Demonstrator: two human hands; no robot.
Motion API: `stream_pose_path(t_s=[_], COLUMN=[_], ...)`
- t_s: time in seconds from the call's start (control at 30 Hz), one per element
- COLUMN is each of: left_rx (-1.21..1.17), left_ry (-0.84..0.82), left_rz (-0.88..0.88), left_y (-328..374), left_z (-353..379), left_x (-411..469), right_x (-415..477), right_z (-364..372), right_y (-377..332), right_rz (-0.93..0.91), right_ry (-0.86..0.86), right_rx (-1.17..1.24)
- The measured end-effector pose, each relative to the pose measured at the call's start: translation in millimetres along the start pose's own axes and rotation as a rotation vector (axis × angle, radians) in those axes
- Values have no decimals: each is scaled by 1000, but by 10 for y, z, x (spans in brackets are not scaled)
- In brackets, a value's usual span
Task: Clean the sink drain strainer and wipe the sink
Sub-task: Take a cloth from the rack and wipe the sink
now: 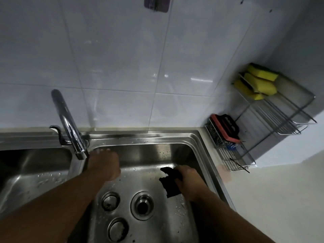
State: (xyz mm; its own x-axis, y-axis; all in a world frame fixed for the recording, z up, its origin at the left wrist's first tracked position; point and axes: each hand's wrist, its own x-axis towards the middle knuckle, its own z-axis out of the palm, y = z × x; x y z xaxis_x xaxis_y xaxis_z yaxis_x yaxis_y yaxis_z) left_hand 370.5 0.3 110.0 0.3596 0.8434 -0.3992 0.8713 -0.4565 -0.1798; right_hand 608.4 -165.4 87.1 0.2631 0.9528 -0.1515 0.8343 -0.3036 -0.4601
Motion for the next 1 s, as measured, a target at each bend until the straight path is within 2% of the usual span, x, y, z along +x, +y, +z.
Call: stream_pose_path(t_s=[0.07,0.17,0.23,0.33,0.5,0.63,0.83,1.0], left_rx=[-13,-107,-159,-312,-604,-895,-939,-1133], left_ry=[55,-21,-4,47,-46,-113,-22,-86], left_rz=[62,164,200,288,447,552,646,709], left_y=[220,460,520,534,411,295,63,-118], left_z=[-178,-337,-480,-648,-1004,-1235,-1624,-1831], left_x=[-84,-170,-290,-507,-938,-1272,-1740,-1976], right_x=[34,61,49,-22,-354,-708,-1159,-1437], right_z=[-83,-230,-370,-616,-1085,-1385,-1724,-1887], right_y=[-86,-249,-386,-619,-1042,-1418,-1944,-2181], right_rz=[-9,-42,-62,-72,-81,-57,-29,-38], right_ry=[-8,17,55,78,160,239,309,373], right_rx=[-14,-28,-27,-35,-14,74,327,572])
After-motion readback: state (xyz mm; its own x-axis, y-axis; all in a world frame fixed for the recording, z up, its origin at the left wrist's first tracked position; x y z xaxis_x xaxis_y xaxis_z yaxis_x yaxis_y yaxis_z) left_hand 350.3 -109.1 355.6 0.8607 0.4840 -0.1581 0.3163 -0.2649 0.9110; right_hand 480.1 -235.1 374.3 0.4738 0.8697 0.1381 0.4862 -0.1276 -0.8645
